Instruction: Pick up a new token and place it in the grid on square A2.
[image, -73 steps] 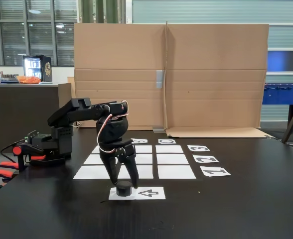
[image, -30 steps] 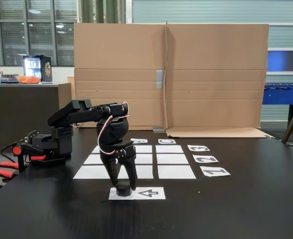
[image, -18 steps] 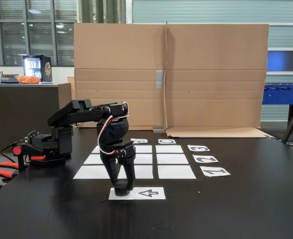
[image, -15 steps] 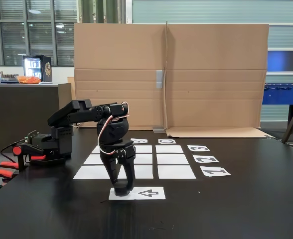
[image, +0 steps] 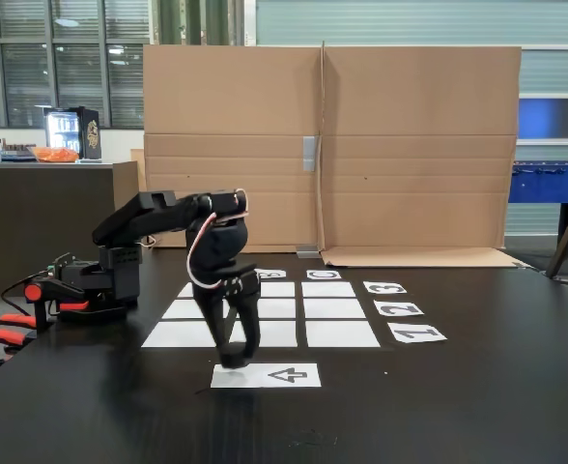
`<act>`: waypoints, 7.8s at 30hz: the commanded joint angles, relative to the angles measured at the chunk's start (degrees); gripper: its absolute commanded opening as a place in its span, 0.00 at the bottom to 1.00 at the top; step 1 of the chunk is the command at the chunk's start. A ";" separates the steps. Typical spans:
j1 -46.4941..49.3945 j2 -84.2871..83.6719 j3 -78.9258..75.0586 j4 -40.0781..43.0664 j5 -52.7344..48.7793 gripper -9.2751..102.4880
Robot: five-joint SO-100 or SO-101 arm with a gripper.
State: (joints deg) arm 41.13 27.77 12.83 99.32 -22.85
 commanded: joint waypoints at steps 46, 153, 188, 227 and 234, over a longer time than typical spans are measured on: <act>-42.10 77.78 81.21 -0.88 -8.35 0.10; -44.56 103.62 140.19 -32.70 -26.63 0.30; -45.44 103.36 96.24 -17.40 -6.15 0.33; -39.90 105.21 75.32 -27.42 23.91 0.33; -33.57 114.79 78.05 -23.12 23.91 0.33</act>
State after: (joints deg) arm 4.57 139.39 90.44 75.59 0.70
